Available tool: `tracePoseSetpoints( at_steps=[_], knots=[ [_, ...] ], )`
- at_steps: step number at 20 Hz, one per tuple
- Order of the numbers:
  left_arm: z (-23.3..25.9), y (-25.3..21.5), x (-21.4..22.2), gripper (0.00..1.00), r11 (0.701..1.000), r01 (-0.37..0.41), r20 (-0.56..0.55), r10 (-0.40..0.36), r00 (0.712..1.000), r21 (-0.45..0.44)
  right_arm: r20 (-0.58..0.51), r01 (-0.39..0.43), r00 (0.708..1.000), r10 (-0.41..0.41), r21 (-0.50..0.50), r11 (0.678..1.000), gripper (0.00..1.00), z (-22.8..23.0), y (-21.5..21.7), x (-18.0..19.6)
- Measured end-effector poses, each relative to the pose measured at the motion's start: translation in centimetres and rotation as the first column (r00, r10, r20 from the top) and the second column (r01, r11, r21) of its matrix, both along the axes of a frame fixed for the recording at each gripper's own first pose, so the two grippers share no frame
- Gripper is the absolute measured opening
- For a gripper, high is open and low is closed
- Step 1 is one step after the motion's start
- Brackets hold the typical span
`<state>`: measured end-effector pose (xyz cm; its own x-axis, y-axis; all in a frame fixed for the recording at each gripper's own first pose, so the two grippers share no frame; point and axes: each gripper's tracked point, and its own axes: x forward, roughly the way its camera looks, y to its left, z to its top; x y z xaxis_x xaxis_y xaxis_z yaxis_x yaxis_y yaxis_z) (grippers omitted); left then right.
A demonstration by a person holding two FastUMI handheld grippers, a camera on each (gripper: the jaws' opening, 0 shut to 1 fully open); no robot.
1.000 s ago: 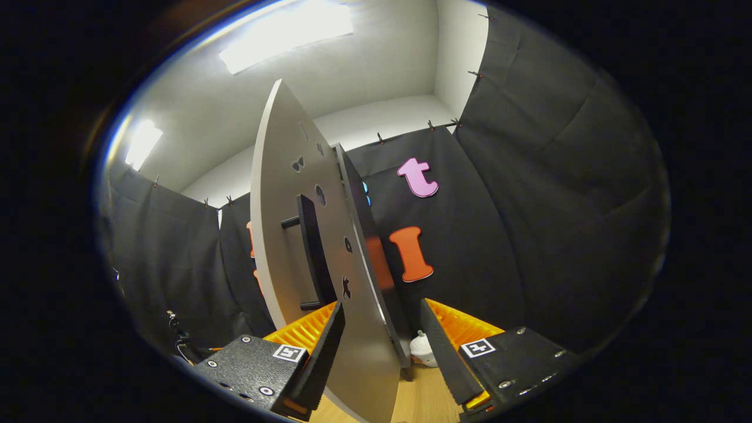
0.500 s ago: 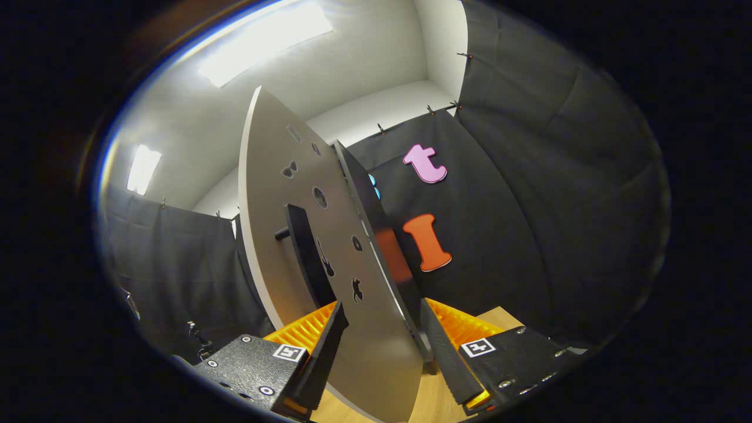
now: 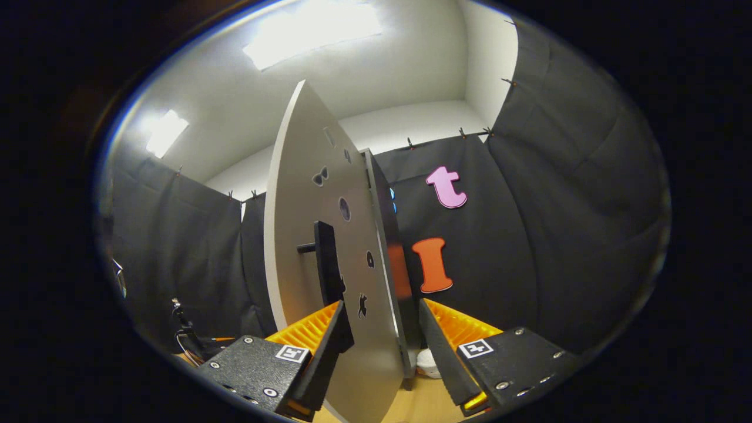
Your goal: Open the cabinet door with the right hand, grasp the bottle in the cabinet with the left hand and place it on the coaster, then close the cabinet door with the right hand.
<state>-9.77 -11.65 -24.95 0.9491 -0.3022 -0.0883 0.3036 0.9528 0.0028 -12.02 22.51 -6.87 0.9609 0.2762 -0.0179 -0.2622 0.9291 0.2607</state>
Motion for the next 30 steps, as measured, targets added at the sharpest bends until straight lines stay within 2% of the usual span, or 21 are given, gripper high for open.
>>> tracePoseSetpoints(
  at_steps=[2, 7, 16, 22, 30],
  knots=[
    [0.0, 0.5, 0.5, 0.91, 0.999, -0.028, -0.001, 0.028, 1.0, 0.028, -0.003, -0.02, 1.0, 0.02, -0.012, 1.0, 0.74, 0.0, 1.1, -0.1],
    [0.1, 1.5, 1.0, 0.92, 0.997, -0.06, 0.003, 0.06, 0.998, 0.05, -0.006, -0.127, 0.992, 0.127, 0.009, 0.992, 0.74, 0.0, 4.9, -0.1],
    [-0.1, 3.9, 1.1, 0.91, 0.995, -0.088, 0.01, 0.087, 0.996, 0.039, 0.018, -0.243, 0.97, 0.243, -0.014, 0.97, 0.74, -0.2, 10.0, 0.7],
    [-1.1, 6.2, 1.8, 0.91, 0.993, -0.113, -0.003, 0.113, 0.994, 0.032, 0.099, -0.253, 0.961, 0.258, -0.063, 0.965, 0.74, 0.3, 12.2, 1.5],
    [1.1, 8.8, 3.3, 0.92, 0.988, -0.152, 0.014, 0.152, 0.988, 0.024, 0.107, -0.324, 0.939, 0.327, -0.046, 0.945, 0.75, -0.8, 14.1, 2.1]
  ],
)
